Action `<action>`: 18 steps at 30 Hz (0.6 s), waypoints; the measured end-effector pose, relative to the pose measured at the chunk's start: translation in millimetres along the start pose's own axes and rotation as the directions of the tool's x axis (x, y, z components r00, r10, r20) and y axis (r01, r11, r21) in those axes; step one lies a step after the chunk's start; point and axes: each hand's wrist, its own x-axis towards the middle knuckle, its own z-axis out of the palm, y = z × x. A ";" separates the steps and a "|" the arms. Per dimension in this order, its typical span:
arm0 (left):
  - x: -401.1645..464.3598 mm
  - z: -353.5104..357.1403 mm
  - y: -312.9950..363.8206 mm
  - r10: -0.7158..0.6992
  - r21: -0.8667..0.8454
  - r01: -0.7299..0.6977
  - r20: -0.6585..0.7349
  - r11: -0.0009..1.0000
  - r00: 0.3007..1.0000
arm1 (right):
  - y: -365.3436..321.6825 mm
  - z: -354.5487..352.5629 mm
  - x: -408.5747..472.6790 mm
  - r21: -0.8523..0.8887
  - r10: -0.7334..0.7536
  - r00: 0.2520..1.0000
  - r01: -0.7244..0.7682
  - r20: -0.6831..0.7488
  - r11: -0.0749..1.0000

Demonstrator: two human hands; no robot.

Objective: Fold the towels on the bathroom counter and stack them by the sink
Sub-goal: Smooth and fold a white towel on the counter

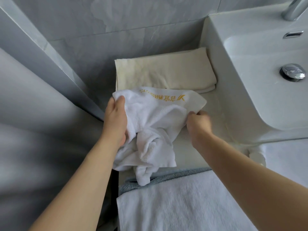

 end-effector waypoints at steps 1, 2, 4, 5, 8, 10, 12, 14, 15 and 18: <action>-1.7 -1.7 0.0 0.034 0.007 -0.034 -0.027 0.999 0.999 | -6.1 -0.6 -2.0 0.142 0.018 0.999 -0.012 -0.044 0.990; -2.9 -4.3 1.3 0.072 0.015 -0.072 -0.058 0.997 0.996 | -14.8 -2.6 -3.3 0.274 0.032 0.996 -0.007 -0.086 0.962; -2.8 -10.3 6.0 0.159 0.024 -0.158 -0.102 0.987 0.982 | -37.5 -10.5 -0.1 0.401 0.008 0.986 0.060 -0.166 0.914; -0.9 -12.9 9.4 0.207 0.026 -0.205 -0.108 0.978 0.972 | -50.9 -15.3 3.9 0.393 -0.033 0.978 0.113 -0.205 0.912; 7.5 -10.8 29.6 0.285 -0.027 -0.286 -0.056 0.958 0.957 | -91.1 -27.8 20.9 0.193 -0.234 0.939 0.285 -0.252 0.939; 14.9 -1.5 46.4 0.282 -0.046 -0.281 -0.001 0.958 0.959 | -113.6 -32.7 35.0 -0.032 -0.350 0.910 0.352 -0.223 0.935; 27.9 10.2 55.8 0.261 -0.024 -0.260 0.053 0.965 0.964 | -131.1 -34.1 52.0 -0.224 -0.446 0.874 0.404 -0.190 0.887; 47.3 21.2 57.4 0.286 0.050 -0.289 0.055 0.956 0.957 | -147.7 -32.5 69.4 -0.348 -0.536 0.822 0.454 -0.192 0.820; 59.4 26.9 56.9 0.307 0.089 -0.307 0.011 0.948 0.951 | -155.5 -31.0 78.5 -0.389 -0.568 0.795 0.465 -0.211 0.795; 98.5 43.1 48.4 0.355 0.225 -0.308 -0.211 0.924 0.911 | -168.7 -16.5 103.5 -0.483 -0.623 0.748 0.469 -0.229 0.739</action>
